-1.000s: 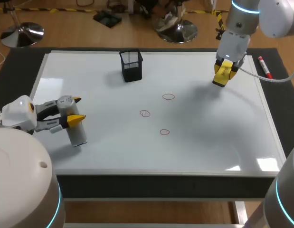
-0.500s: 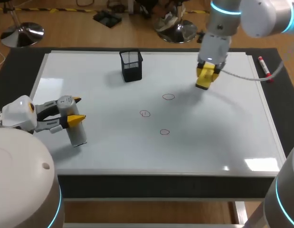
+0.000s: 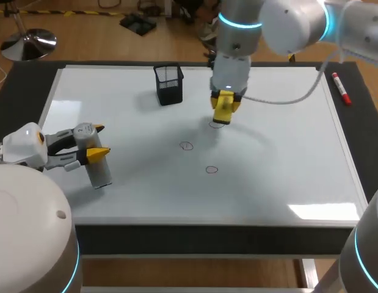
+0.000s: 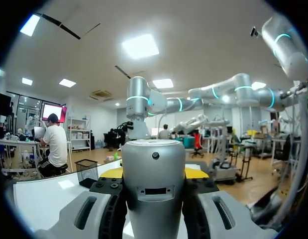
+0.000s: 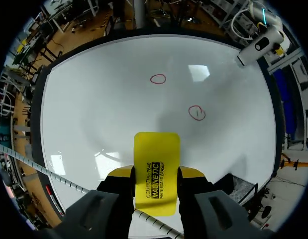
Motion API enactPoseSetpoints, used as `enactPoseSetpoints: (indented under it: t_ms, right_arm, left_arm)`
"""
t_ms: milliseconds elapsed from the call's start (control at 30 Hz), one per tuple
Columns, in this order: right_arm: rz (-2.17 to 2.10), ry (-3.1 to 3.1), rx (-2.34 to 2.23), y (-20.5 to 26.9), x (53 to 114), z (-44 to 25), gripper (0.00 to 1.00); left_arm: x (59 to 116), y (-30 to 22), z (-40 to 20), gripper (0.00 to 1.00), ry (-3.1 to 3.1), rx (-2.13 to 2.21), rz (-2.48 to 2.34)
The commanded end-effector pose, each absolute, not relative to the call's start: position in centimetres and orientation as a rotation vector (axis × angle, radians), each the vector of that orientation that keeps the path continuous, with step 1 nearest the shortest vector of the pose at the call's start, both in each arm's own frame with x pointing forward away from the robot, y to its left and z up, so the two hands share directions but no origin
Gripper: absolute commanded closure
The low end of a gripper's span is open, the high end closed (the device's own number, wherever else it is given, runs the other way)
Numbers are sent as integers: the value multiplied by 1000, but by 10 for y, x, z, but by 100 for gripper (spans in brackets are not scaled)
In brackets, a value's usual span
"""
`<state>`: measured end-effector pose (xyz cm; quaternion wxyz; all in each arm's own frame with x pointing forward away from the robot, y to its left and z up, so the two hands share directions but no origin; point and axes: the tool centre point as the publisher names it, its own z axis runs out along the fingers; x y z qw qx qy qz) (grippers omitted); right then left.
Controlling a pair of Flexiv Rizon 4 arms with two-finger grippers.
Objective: Pick up the inspection probe, press it on each red-marked spot on the whiteboard one by one, put down the probe, pick up the eraser, and wipe off all the red marks.
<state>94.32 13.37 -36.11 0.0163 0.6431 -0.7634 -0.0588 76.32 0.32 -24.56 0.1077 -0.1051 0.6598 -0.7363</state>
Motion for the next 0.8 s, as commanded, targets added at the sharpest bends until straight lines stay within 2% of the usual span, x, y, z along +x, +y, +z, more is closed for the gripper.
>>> enactPoseSetpoints:
  t_ms: [33,367,800]
  right_arm:
    - [-66,-2278,1990,161,936,-367,100]
    - [-60,-2135,2111,224,915,-390,100]
    - [-72,-2180,2125,249,902,-402,100]
  left_arm:
    - [762,4,-244,100,1941,-310,-2166]
    - [762,4,-244,100,1941,-310,-2166]
    - [762,4,-244,100,1941,-310,-2166]
